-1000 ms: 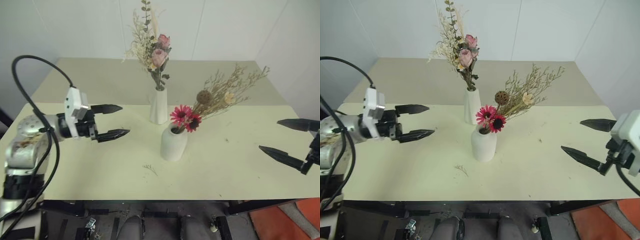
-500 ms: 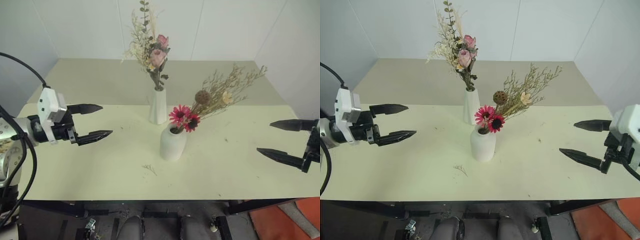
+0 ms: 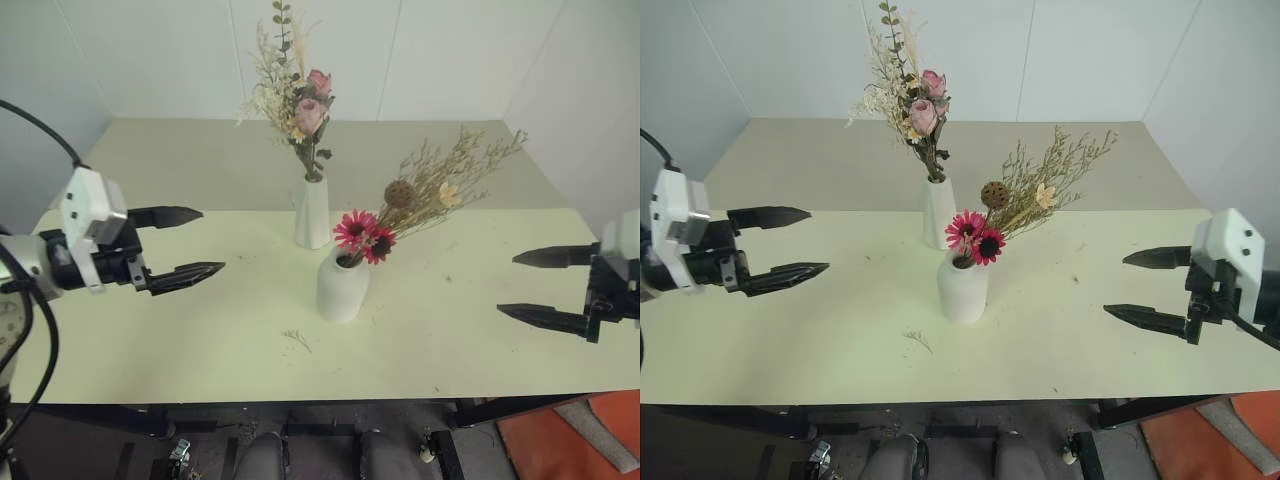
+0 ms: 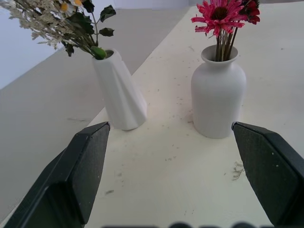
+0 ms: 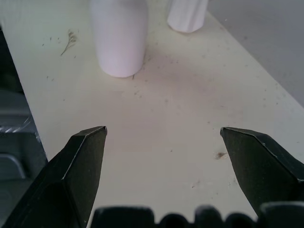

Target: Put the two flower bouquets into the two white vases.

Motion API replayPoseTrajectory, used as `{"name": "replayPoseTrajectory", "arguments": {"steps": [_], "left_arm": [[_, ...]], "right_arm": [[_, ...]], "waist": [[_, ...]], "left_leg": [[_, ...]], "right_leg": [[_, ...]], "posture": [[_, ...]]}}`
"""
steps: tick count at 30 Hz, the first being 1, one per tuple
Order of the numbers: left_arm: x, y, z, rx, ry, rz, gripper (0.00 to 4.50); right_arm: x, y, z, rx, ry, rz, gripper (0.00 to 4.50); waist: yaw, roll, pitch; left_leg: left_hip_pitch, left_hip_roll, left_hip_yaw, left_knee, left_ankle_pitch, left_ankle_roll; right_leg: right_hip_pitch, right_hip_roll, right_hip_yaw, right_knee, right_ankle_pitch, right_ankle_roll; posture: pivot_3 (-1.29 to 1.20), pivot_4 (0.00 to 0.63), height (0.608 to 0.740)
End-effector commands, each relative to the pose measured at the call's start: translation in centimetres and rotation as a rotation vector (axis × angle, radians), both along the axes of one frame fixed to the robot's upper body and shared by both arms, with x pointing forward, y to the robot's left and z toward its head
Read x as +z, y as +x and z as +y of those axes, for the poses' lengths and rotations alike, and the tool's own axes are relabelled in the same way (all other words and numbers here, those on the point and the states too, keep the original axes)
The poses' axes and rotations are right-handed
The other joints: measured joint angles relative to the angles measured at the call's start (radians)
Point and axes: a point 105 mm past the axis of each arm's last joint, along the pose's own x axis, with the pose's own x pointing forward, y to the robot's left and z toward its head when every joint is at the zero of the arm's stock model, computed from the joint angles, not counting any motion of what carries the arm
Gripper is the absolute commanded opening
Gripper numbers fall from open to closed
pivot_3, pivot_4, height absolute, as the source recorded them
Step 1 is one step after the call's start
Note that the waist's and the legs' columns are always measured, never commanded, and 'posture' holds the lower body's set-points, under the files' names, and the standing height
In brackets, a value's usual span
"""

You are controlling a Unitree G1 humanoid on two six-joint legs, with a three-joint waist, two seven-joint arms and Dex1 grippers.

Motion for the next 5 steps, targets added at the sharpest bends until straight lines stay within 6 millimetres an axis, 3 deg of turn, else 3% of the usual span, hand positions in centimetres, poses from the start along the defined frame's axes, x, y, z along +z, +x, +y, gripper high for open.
{"name": "replayPoseTrajectory", "arguments": {"steps": [1,5], "left_arm": [[1.00,-0.83,0.57,0.029,-0.004,-0.030,4.48],[0.55,-1.41,0.18,0.053,-0.014,-0.018,4.48]], "right_arm": [[1.50,0.41,-0.03,0.030,-0.018,-0.051,4.50],[1.19,0.68,0.73,0.045,0.016,-0.039,4.50]], "waist": [[-0.001,0.001,0.000],[0.000,0.001,0.000]], "left_leg": [[0.000,0.000,0.000,0.000,0.000,0.000],[0.000,0.001,0.000,-0.002,0.000,0.000]], "right_leg": [[0.000,0.000,0.000,0.000,0.000,0.000],[-0.001,0.000,0.000,0.000,-0.001,-0.001]], "posture": [[0.00,0.150,0.740],[0.00,0.150,0.740]]}}
